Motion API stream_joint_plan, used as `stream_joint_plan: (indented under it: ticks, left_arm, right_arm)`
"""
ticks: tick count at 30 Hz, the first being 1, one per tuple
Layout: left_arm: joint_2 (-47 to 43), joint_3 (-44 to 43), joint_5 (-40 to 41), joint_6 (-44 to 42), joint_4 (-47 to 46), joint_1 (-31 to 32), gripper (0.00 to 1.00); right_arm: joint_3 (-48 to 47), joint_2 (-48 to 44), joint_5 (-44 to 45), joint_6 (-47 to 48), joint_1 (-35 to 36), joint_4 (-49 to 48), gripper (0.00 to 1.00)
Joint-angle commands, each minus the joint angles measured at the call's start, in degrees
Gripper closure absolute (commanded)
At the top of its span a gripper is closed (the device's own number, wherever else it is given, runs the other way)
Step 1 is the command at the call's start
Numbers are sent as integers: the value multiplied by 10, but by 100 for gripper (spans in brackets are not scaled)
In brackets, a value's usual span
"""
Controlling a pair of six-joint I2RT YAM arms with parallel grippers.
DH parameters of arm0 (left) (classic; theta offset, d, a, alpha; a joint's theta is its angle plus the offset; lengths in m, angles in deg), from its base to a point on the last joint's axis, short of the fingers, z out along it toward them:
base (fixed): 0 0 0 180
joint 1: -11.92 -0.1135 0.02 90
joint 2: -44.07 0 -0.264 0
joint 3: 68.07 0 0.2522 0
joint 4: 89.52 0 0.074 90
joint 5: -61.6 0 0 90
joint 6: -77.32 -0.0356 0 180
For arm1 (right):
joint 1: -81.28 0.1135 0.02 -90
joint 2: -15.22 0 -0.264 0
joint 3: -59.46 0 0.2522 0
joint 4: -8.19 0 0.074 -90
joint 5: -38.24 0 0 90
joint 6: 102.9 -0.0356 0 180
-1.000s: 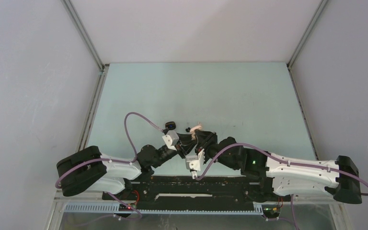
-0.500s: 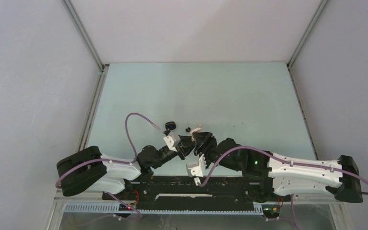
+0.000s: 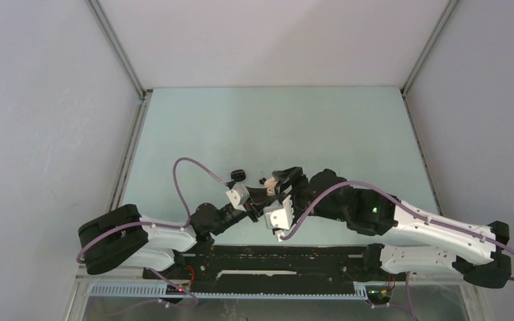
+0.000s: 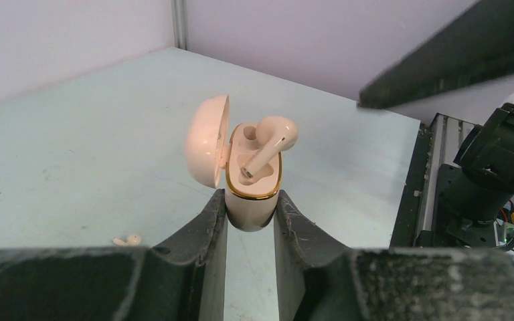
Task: Insert the wireless bluetooth earbuds into the charging case
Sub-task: Place the earbud in the charging case.
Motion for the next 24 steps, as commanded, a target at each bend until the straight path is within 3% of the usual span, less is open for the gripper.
stream_joint_plan:
  ticks: [1, 6, 13, 17, 24]
  left_arm:
    - [-10, -9, 9, -16, -31, 0, 100]
    - [-10, -9, 6, -15, -30, 0, 100]
    - [-1, -15, -10, -11, -31, 0, 100]
    - [10, -22, -55, -3, -30, 0, 100]
    - [23, -33, -104, 9, -31, 0, 100]
  right_arm:
    - [-48, -17, -38, -55, -36, 49, 29]
    - [-83, -24, -102, -118, -102, 96, 33]
    - [-128, -8, -203, -153, -156, 244, 59]
    - [-136, 6, -222, -130, -148, 273, 62]
    - [-129, 34, -177, -82, -116, 257, 60]
